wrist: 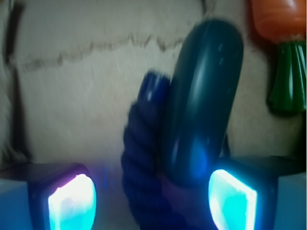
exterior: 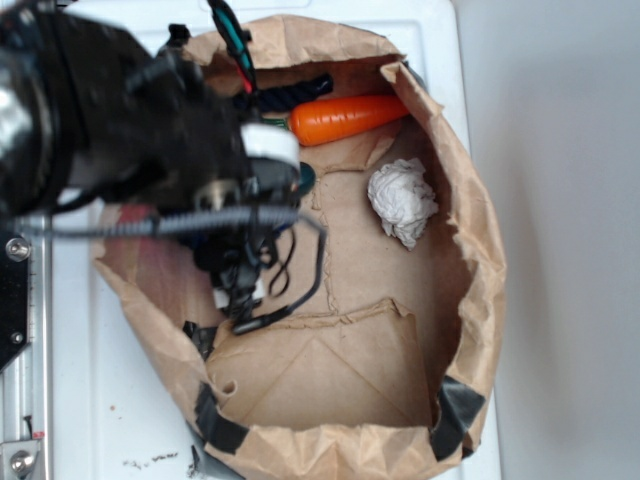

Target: Grab the blue rope.

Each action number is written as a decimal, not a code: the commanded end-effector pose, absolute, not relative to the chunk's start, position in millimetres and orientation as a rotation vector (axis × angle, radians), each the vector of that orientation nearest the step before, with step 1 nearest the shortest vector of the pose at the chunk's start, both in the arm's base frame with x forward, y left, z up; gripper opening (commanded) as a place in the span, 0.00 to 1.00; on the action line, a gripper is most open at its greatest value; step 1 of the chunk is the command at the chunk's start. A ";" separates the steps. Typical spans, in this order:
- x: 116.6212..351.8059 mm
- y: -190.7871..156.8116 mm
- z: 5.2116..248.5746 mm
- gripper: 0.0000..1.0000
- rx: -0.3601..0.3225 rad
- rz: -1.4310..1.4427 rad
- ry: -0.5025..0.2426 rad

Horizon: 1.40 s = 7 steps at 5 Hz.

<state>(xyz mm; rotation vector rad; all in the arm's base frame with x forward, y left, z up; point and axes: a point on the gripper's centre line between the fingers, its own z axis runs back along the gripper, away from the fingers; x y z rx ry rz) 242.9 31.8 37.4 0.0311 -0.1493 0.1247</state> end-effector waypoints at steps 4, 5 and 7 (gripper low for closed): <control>234.7 18.7 10.2 1.00 0.052 -0.043 -0.279; 240.0 15.8 4.2 1.00 0.033 -0.077 -0.311; 242.0 16.6 5.1 0.00 0.002 -0.051 -0.307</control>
